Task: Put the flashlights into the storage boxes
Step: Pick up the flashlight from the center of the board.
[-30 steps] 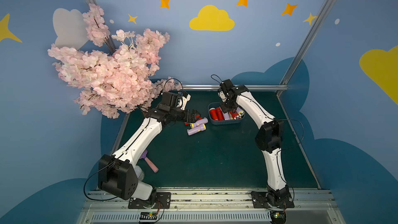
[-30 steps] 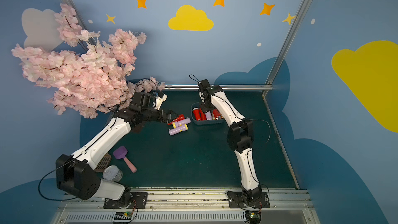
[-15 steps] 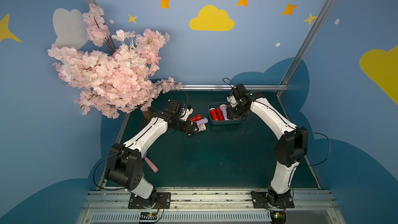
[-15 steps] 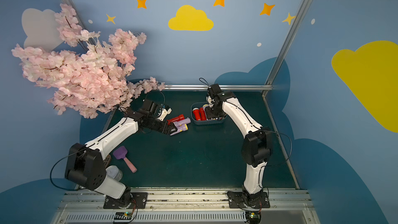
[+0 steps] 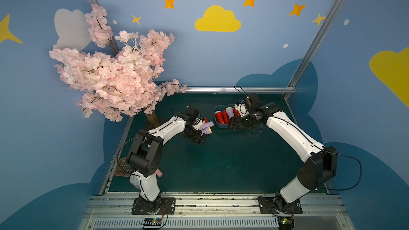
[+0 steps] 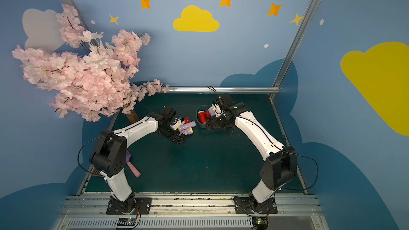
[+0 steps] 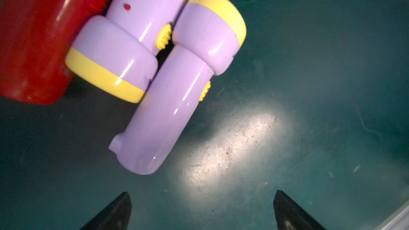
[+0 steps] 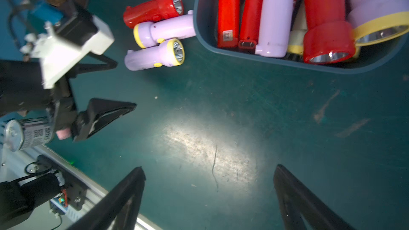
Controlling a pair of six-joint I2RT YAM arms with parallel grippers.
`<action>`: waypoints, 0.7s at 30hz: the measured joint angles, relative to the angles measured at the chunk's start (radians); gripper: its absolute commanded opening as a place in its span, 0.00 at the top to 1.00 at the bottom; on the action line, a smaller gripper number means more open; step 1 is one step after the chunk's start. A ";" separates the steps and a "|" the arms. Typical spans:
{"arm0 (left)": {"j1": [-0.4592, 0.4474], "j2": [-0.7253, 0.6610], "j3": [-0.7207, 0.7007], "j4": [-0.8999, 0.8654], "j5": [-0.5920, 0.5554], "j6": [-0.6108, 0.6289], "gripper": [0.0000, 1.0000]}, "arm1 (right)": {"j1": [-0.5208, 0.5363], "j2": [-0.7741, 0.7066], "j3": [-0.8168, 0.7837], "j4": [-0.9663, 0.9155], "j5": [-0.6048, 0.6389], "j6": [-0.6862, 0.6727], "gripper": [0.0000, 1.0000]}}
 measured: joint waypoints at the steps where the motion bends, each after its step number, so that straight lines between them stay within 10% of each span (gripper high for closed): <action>1: 0.000 0.007 0.010 -0.002 -0.007 0.004 0.01 | 0.001 -0.011 -0.011 0.002 -0.008 0.003 0.09; 21: -0.031 0.198 0.172 -0.052 -0.153 0.113 0.12 | -0.001 -0.092 -0.094 0.018 -0.071 0.038 0.09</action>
